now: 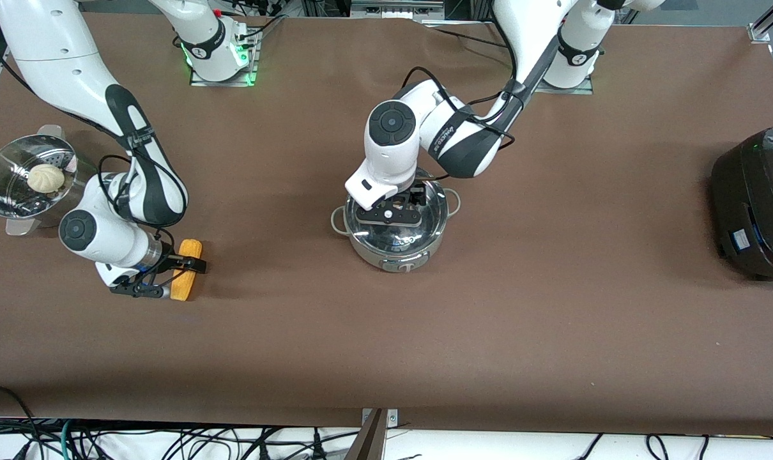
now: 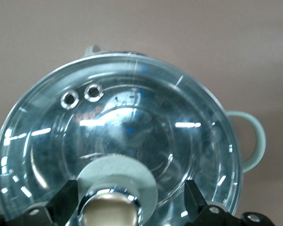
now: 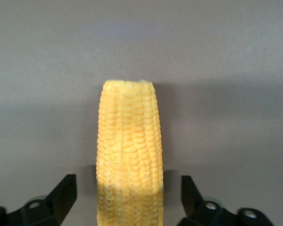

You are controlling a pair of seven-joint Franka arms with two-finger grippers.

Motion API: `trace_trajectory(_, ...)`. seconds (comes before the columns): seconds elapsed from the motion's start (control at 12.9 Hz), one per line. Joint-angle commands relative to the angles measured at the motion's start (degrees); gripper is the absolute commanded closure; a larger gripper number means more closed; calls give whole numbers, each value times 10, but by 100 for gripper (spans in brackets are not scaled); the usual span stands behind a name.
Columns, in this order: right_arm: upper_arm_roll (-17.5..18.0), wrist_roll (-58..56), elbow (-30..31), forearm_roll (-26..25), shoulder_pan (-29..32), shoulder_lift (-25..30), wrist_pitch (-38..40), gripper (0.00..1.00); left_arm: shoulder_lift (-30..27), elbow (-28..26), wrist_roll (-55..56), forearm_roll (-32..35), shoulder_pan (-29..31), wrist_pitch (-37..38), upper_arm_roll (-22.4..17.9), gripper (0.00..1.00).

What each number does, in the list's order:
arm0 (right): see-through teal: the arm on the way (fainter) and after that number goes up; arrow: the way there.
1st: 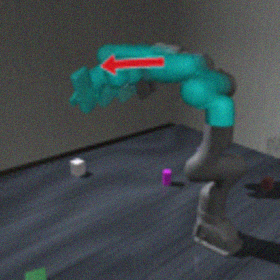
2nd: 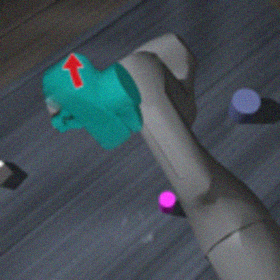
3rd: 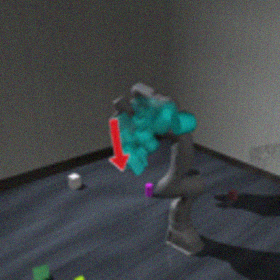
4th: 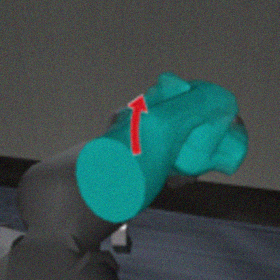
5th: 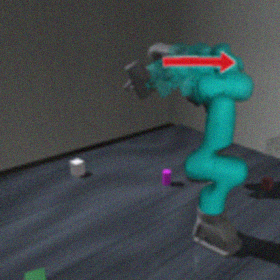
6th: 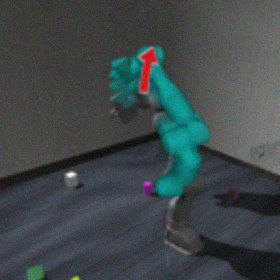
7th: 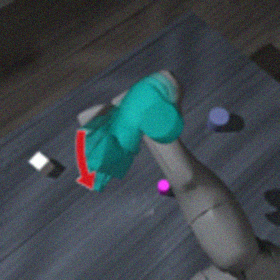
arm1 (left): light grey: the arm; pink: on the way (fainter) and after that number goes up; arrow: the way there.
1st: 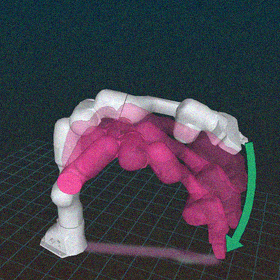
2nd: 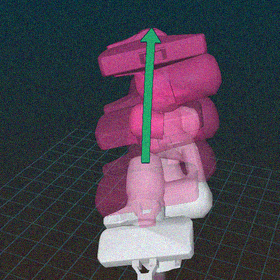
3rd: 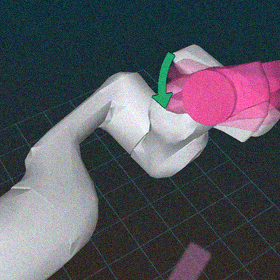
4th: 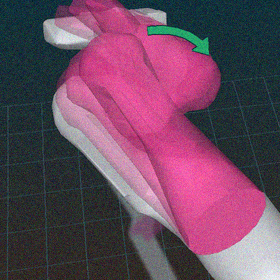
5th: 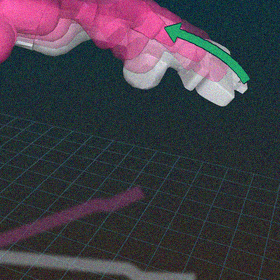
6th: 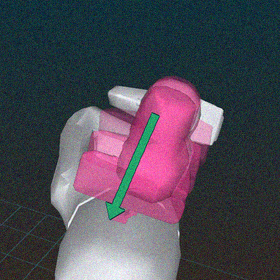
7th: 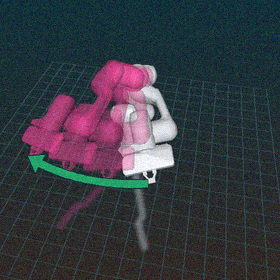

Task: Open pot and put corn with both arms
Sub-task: 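Grasp the lid knob with the left gripper while the right gripper grasps the corn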

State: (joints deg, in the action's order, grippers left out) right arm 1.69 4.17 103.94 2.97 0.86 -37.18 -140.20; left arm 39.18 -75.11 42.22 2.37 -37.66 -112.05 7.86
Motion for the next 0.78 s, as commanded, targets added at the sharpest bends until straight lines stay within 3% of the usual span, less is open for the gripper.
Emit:
trace_trajectory(0.0, 1, -7, 14, 6, -1, 5, -15, 83, -16, 1, -9, -2, -4, 42, -2, 12)
trace_trajectory(0.08, 1, -6, 14, 7, -1, 5, -15, 98, -16, 1, -20, -2, -4, 42, -3, 23)
trace_trajectory(0.39, 14, -1, 7, 8, -8, 29, 3, 100, -15, 8, -45, -1, 0, 36, -4, 63)
trace_trajectory(0.54, 31, 2, 0, 10, -8, 74, 50, 100, -15, 8, -45, -2, -1, 36, -3, 97)
trace_trajectory(0.7, 53, 21, -21, 10, -8, 111, 118, 100, -30, 16, -41, -3, 2, 42, -6, 100)
